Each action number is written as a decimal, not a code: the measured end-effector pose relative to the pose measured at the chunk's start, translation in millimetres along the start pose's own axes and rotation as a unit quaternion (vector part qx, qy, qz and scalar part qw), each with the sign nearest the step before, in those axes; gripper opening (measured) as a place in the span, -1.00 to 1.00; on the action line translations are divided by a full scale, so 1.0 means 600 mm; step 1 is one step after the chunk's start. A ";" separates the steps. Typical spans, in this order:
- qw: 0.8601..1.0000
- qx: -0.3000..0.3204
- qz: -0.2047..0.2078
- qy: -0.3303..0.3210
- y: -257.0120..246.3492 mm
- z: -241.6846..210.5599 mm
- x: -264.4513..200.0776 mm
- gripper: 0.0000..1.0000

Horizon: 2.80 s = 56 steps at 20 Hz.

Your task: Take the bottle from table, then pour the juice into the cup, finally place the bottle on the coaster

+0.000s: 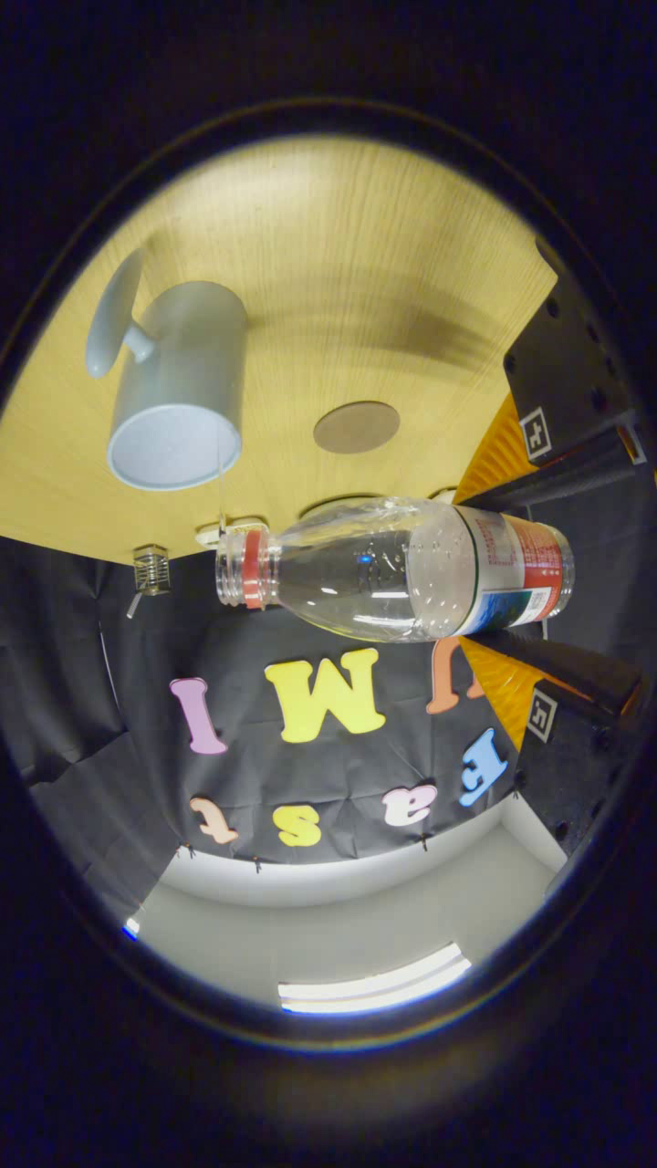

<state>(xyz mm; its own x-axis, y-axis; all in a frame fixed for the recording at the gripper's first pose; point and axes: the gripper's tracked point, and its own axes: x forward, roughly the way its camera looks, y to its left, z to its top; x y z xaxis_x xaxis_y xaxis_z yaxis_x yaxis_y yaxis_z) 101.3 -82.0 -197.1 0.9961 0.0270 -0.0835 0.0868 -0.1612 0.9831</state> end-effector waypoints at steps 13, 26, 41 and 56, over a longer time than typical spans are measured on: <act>0.999 0.032 0.008 -0.005 0.020 0.009 0.007 0.51; 0.997 0.070 0.018 -0.002 0.040 0.002 0.006 0.51; 0.991 0.131 0.020 0.003 0.042 0.009 0.002 0.51; 0.981 0.193 0.024 0.006 0.067 0.008 0.012 0.51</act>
<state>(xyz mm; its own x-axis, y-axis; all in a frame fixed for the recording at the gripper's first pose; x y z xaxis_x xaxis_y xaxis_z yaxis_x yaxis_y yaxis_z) 112.0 -93.0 -159.1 0.9992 0.0214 -0.0337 0.0399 -0.5235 0.8511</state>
